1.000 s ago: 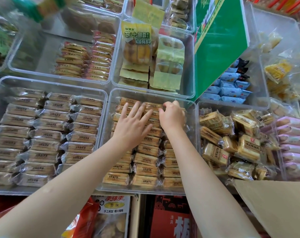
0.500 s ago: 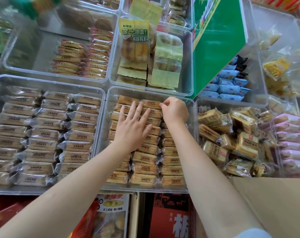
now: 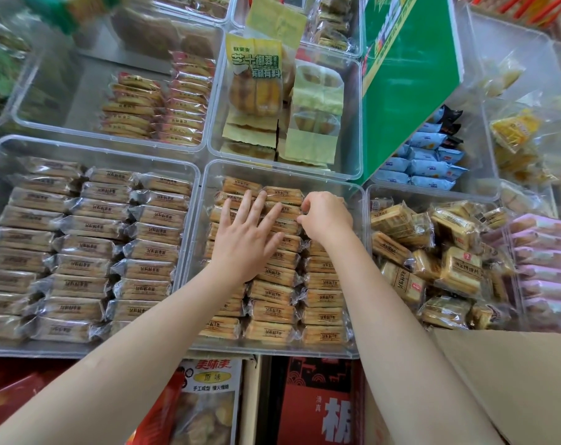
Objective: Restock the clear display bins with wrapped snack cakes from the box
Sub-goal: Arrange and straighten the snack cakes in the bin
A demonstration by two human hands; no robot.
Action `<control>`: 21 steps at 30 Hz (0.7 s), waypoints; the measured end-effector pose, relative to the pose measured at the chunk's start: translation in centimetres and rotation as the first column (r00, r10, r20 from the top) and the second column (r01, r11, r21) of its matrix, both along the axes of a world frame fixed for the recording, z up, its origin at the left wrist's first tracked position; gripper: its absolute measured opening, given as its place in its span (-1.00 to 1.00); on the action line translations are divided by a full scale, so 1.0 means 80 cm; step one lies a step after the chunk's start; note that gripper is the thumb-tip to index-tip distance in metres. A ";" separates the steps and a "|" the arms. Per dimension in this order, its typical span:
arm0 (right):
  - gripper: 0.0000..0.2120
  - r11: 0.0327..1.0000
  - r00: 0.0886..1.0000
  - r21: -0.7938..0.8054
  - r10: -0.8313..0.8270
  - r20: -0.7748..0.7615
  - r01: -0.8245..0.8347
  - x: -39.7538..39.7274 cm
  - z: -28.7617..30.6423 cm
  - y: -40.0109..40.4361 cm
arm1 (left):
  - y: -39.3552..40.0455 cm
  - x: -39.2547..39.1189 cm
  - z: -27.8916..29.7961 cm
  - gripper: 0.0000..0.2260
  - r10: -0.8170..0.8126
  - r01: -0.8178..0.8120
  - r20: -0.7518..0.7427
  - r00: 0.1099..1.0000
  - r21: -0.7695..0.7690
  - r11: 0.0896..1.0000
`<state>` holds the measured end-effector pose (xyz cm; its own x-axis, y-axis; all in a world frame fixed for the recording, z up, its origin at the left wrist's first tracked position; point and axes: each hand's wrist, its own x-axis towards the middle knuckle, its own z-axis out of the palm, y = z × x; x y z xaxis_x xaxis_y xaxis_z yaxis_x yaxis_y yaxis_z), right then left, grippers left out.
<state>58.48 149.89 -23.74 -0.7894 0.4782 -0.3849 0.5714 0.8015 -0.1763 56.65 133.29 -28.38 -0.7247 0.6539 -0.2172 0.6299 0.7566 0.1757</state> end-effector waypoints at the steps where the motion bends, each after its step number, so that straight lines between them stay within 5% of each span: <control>1: -0.80 1.000 1.000 0.002 0.004 0.016 -0.004 -0.002 0.001 0.000 | -0.001 0.001 0.000 -0.42 0.002 -0.002 0.000 1.000 0.003 1.000; 13: -0.99 1.000 0.981 0.018 -0.001 -0.193 0.005 0.001 -0.005 0.003 | -0.006 0.008 -0.012 -0.40 0.024 -0.024 0.003 1.000 0.031 0.999; 17: -0.86 0.999 0.961 -0.032 0.022 -0.274 -0.032 0.021 0.000 0.001 | -0.006 0.007 -0.008 -0.39 0.019 -0.019 0.017 1.000 0.013 1.000; 21: -0.80 0.999 0.990 0.023 0.040 -0.134 -0.037 0.045 -0.008 -0.015 | -0.006 0.007 -0.008 -0.40 0.006 -0.006 0.008 1.000 0.014 1.000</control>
